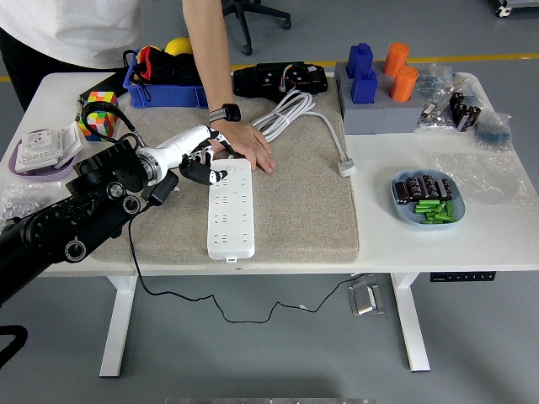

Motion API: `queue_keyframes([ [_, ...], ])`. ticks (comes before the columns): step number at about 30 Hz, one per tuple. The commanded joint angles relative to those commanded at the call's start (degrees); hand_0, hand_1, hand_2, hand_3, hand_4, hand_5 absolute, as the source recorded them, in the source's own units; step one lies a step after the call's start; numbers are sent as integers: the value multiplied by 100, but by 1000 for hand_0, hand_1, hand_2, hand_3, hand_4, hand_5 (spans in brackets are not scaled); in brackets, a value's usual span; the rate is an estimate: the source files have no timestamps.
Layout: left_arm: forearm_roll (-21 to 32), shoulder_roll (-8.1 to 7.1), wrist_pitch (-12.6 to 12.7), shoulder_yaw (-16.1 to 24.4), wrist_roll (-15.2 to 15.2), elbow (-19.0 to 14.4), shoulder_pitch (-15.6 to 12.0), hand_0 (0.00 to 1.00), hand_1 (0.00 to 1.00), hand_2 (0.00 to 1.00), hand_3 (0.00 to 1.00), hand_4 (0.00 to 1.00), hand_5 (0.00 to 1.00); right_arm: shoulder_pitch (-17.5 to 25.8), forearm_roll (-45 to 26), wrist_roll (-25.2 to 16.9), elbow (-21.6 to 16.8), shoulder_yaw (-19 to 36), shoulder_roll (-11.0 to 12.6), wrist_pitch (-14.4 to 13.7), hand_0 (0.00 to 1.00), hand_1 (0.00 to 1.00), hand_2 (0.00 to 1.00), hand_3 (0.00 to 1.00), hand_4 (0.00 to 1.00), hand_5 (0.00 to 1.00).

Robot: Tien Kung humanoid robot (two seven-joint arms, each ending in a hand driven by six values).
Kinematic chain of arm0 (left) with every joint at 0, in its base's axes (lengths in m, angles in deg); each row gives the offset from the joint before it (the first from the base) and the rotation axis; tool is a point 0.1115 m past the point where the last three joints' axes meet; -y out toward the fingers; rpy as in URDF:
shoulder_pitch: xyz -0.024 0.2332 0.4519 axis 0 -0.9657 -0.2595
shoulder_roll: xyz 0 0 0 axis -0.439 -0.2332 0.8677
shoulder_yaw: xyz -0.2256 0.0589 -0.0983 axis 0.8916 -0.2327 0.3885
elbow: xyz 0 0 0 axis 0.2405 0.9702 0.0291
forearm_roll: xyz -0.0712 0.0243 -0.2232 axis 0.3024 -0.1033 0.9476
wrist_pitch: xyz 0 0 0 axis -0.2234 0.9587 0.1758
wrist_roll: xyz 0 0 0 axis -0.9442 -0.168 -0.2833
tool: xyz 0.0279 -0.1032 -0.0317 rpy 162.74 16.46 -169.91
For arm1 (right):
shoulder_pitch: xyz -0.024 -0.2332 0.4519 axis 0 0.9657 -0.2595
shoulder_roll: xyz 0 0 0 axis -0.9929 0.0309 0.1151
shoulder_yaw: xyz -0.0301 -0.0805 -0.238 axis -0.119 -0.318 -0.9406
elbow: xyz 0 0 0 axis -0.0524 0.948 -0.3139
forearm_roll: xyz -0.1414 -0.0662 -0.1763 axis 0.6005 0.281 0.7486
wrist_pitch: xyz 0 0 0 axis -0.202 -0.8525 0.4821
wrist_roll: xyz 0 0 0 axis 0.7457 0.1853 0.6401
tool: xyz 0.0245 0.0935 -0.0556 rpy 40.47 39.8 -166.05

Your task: Pull the plug out,throw it away,press the button

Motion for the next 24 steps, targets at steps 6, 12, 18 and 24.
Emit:
queue_keyframes([
  [6, 21, 156, -59, -258, 182, 229, 203, 28, 12, 98, 700, 37, 2, -22, -2, -1, 4, -30, 9, 1, 767, 729, 724, 713, 883, 658],
  [12, 46, 247, -26, -519, 307, 472, 314, 27, 20, 100, 784, 47, 2, -25, -3, 0, 16, -44, 27, 0, 767, 729, 724, 713, 883, 658],
  [18, 61, 340, 63, -674, 347, 759, 399, 26, 20, 107, 794, 41, 2, -42, -9, 0, 17, -82, 47, 1, 767, 729, 724, 713, 883, 658],
  [24, 154, 390, 30, -853, 387, 947, 489, 26, 23, 108, 794, 47, 2, -43, -20, -1, 9, -124, 56, 3, 767, 729, 724, 713, 883, 658],
])
